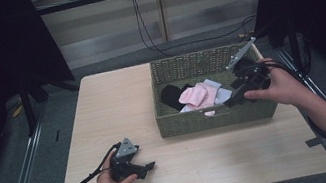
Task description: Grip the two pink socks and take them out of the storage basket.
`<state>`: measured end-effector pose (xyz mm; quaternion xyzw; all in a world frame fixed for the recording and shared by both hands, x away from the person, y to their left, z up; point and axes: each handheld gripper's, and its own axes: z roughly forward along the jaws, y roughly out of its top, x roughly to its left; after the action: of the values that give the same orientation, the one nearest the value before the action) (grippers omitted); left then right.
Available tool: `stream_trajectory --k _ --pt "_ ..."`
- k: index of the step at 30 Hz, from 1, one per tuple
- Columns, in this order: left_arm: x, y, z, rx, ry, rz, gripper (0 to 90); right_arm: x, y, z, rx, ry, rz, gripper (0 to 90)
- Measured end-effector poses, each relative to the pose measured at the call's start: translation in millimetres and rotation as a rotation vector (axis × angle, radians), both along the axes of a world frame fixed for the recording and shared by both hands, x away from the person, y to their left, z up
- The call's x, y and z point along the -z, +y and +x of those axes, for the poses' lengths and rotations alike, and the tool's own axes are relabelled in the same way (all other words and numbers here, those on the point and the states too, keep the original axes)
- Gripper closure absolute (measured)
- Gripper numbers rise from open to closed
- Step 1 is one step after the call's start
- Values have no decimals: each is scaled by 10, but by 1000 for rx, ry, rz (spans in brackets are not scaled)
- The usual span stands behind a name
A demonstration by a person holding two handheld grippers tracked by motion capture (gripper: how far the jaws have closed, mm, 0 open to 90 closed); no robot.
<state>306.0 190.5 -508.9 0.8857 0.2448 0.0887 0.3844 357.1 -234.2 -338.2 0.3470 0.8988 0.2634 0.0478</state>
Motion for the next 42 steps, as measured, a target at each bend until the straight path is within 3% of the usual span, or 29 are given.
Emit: stream_trajectory --k 11,18,24,38,42 --pt "-3 3 3 4 -3 5 130 92 193 369 26 -30 -18 241" --pt "-2 7 5 9 -2 0 130 308 293 617 61 -9 -16 284" --pt "-2 7 5 9 -2 1 130 505 379 772 67 9 -41 314" --pt "-2 10 6 12 -1 1 130 853 509 1046 79 28 -54 277" --pt "-4 11 8 14 0 4 130 937 540 1114 76 57 -67 289"
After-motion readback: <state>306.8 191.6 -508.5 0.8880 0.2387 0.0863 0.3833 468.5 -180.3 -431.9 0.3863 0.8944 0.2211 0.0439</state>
